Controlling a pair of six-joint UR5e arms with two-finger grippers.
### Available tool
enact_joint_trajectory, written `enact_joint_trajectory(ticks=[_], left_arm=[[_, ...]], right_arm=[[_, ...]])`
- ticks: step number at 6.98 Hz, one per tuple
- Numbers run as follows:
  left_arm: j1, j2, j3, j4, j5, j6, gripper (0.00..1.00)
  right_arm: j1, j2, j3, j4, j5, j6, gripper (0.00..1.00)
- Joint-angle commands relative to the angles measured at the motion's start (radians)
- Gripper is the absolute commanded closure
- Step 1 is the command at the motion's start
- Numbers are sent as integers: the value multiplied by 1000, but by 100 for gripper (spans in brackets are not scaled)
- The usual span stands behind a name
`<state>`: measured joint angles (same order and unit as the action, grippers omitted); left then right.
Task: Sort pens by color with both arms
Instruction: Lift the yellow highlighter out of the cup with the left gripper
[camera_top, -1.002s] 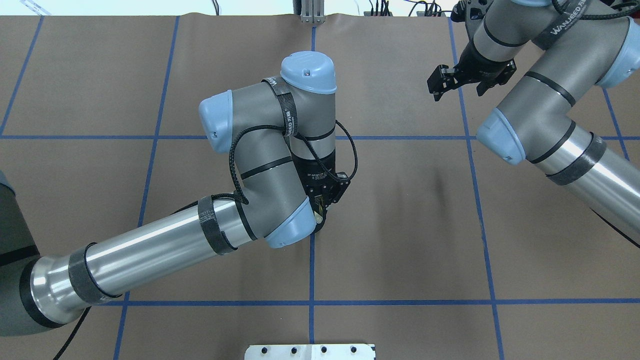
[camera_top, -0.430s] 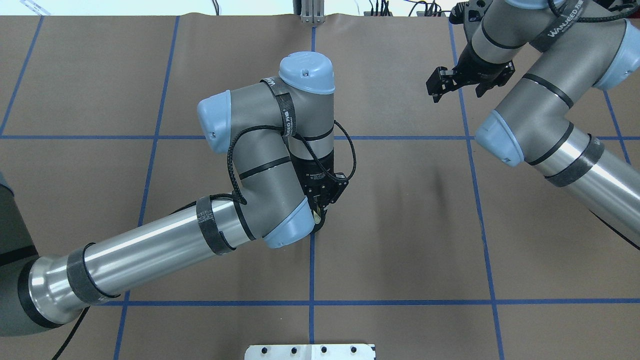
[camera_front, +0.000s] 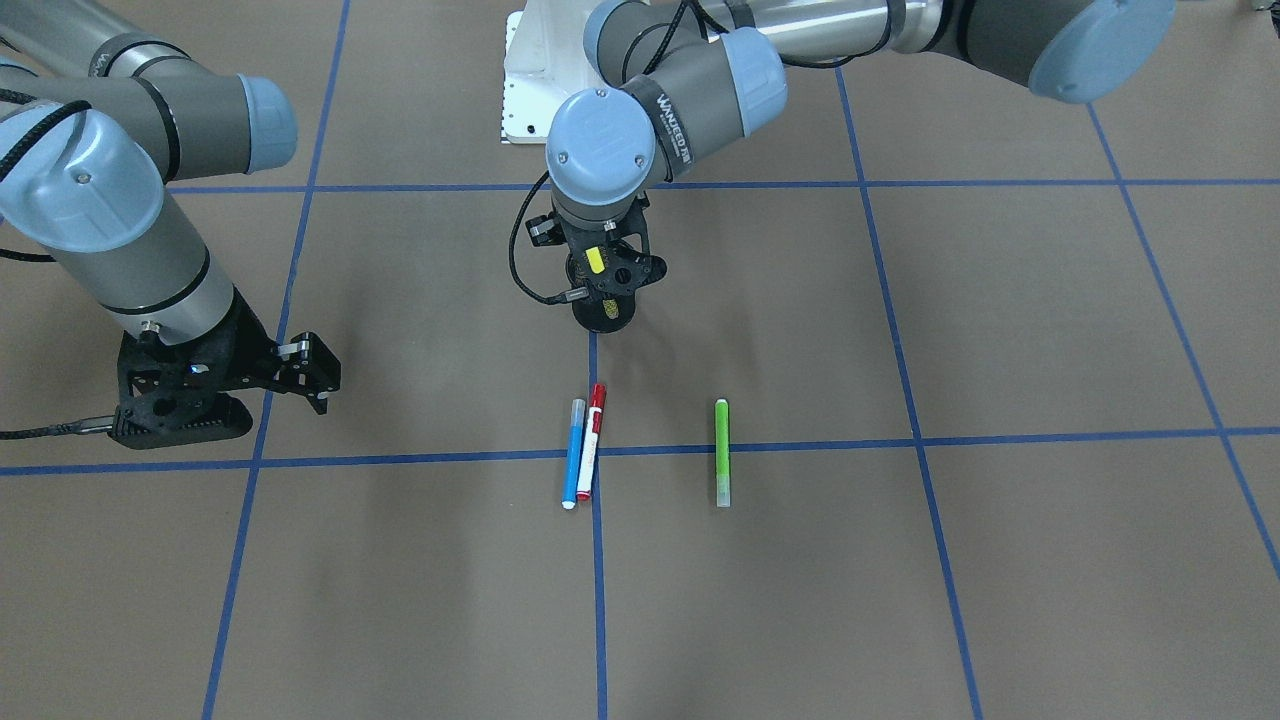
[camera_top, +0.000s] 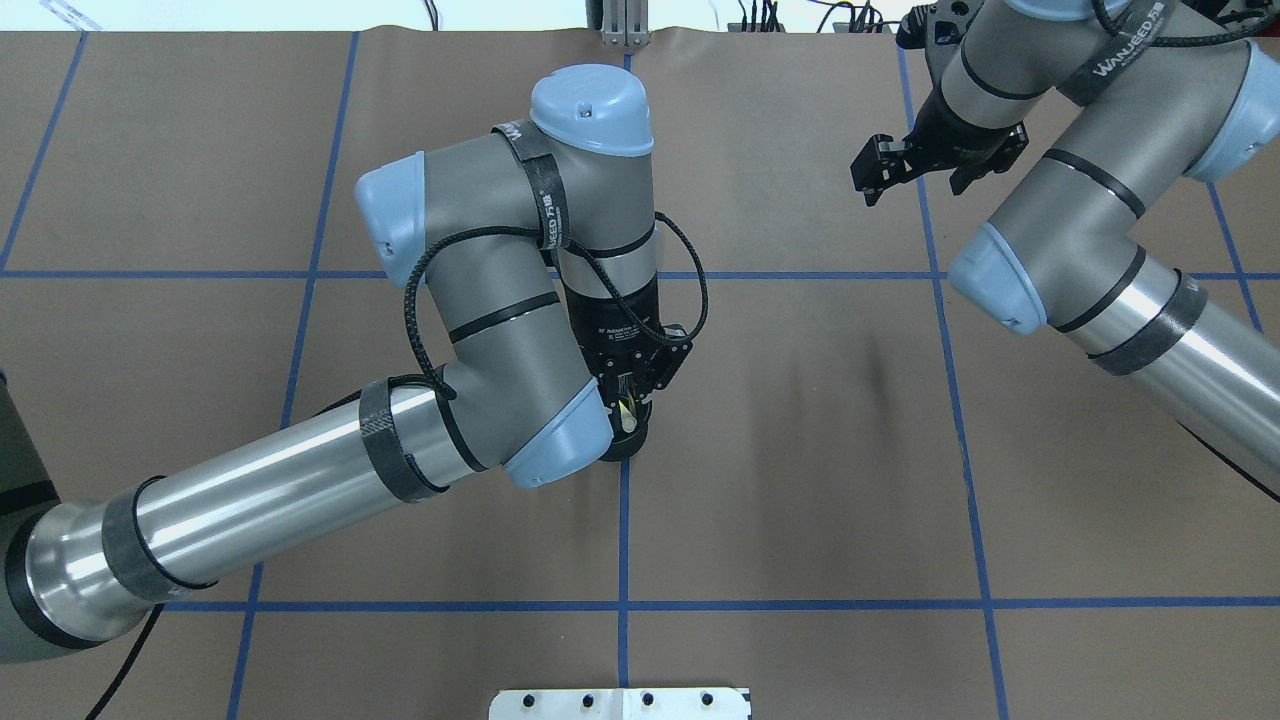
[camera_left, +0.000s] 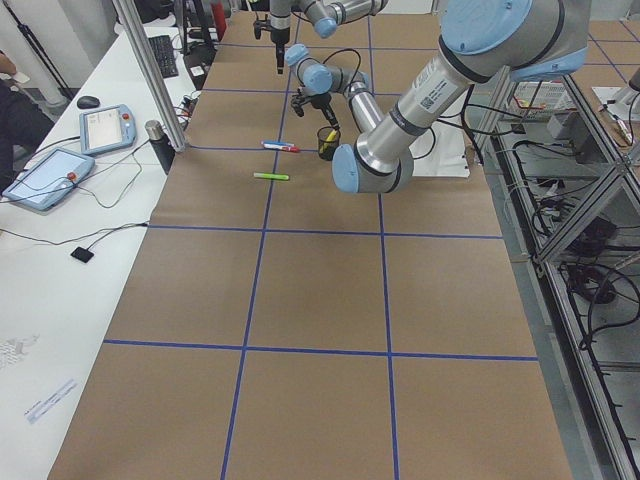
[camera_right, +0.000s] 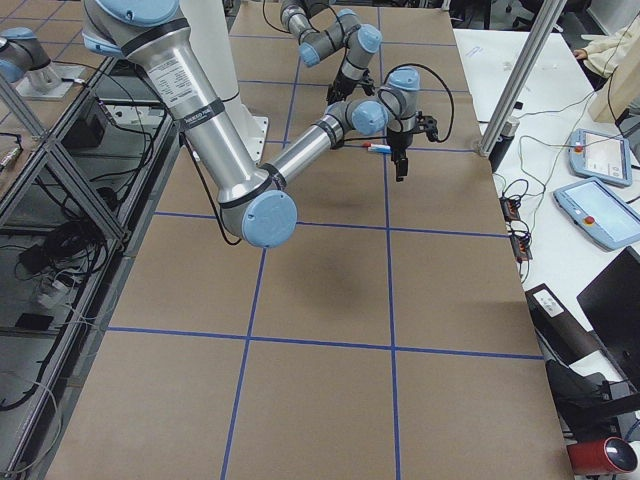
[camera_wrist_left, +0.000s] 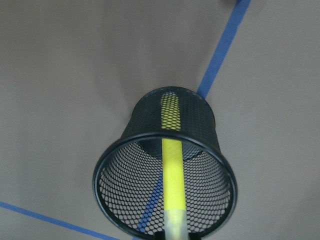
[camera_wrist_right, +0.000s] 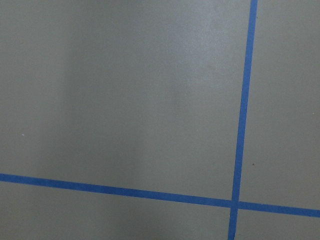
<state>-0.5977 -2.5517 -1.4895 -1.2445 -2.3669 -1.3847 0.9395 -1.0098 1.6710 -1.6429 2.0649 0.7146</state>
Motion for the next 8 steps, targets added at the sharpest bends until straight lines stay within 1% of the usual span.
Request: enact_joint_trajectory(ticks=[1, 3, 4, 5, 7, 8], left_arm=[[-37, 7, -119, 75, 0, 13, 78], [-88, 7, -197, 77, 0, 13, 78], [-140, 8, -225, 77, 0, 59, 78], [-184, 31, -222, 76, 0, 155, 78], [-285, 108, -212, 74, -2, 383, 78], [-315, 134, -187, 68, -2, 459, 78]], right_arm=[[-2, 0, 0, 0, 0, 0, 1], [-4, 0, 0, 0, 0, 0, 1], [-4, 0, -4, 0, 0, 0, 1], [-5, 0, -5, 0, 0, 0, 1], [-10, 0, -5, 0, 0, 2, 1], [-11, 0, -5, 0, 0, 2, 1]])
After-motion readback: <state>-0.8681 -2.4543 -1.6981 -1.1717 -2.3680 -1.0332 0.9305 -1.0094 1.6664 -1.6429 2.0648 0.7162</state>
